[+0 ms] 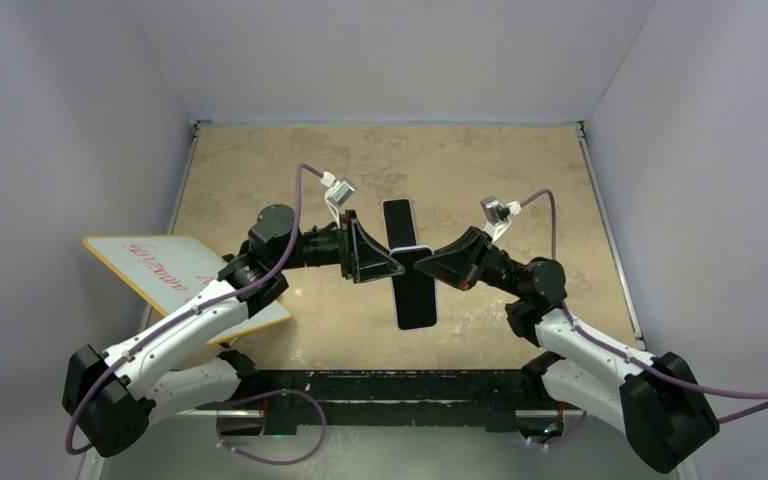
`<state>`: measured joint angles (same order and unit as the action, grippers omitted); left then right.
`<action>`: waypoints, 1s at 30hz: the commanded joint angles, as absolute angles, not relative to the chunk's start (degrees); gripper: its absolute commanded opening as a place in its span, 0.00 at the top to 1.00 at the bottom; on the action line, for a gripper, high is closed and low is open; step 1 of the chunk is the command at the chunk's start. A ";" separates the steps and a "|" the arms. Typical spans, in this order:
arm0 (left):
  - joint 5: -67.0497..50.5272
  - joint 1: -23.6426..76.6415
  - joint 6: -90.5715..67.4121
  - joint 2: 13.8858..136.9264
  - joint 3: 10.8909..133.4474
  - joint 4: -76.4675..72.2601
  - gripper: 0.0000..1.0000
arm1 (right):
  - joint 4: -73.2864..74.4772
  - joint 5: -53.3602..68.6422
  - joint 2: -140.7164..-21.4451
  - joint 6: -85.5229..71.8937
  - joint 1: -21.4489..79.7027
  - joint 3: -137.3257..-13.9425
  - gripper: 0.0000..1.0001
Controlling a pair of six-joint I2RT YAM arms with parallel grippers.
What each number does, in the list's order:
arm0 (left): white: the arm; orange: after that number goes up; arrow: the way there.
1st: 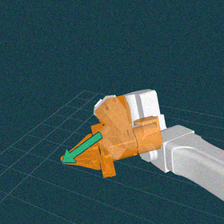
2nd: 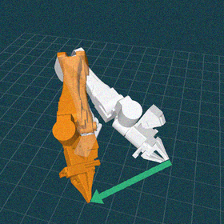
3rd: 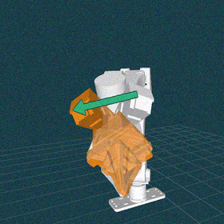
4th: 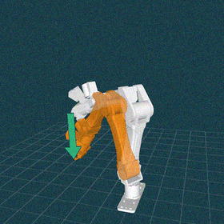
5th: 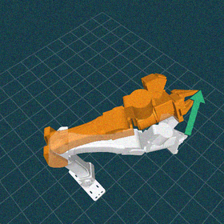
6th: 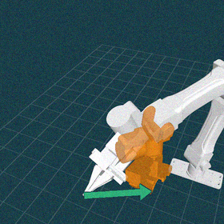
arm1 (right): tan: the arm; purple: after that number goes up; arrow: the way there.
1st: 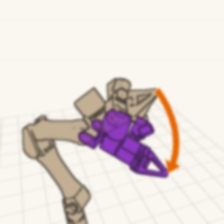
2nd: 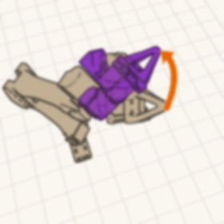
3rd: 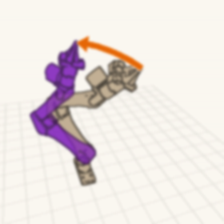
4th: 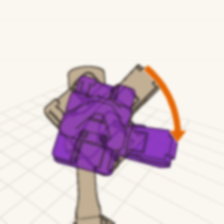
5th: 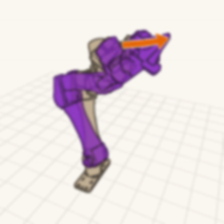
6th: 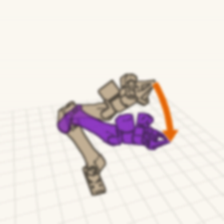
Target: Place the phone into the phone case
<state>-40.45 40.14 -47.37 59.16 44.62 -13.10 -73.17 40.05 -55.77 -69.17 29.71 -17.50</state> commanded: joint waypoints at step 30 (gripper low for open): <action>-34.36 38.94 -36.92 59.36 53.94 6.06 0.50 | -59.89 36.43 -51.77 -56.56 29.79 -25.57 1.00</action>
<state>-37.93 39.11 -39.29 60.86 52.40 2.28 -60.55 41.89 -54.15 -58.92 29.78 -22.13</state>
